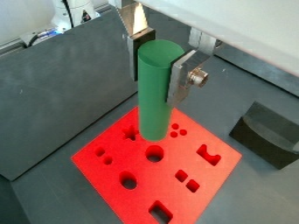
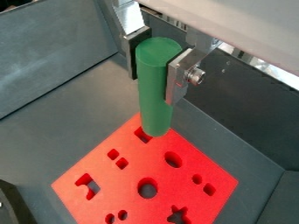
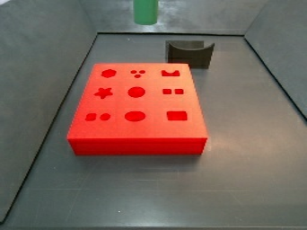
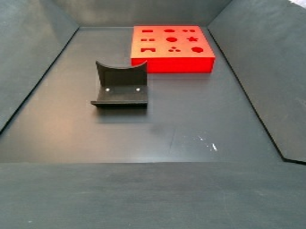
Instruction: Insert the round object.
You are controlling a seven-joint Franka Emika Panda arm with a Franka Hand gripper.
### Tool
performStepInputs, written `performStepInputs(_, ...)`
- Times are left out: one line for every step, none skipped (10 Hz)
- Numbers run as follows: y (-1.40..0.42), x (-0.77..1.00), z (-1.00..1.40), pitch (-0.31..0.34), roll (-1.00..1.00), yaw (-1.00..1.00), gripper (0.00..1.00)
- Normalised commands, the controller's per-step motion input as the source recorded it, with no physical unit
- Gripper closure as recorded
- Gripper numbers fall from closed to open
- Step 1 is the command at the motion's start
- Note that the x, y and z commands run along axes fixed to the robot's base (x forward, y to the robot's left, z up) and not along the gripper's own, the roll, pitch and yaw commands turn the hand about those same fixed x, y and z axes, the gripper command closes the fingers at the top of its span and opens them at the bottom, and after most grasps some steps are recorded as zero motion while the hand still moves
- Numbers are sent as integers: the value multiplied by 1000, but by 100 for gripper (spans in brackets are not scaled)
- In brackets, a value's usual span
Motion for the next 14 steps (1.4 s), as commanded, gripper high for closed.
performStepInputs(-69,123,-106,-83,-30,-26,100)
performStepInputs(-49,220,-314,-233,-56,-266,100)
performStepInputs(0,369,-394,-346,60,-551,100)
performStepInputs(0,211,-257,-384,134,-669,100)
performStepInputs(0,143,-171,-371,183,-711,100)
performStepInputs(0,46,-66,-316,271,-731,100)
performStepInputs(209,-446,-334,-281,259,-589,100)
performStepInputs(197,-737,-537,-140,267,-389,100)
performStepInputs(249,-383,-651,-114,281,-123,100)
performStepInputs(274,-349,-691,-141,246,-66,100)
performStepInputs(186,-443,-720,-100,146,-51,100)
performStepInputs(71,-320,-543,-54,46,0,100)
performStepInputs(111,0,-60,-17,31,54,100)
performStepInputs(106,337,-160,0,-36,0,100)
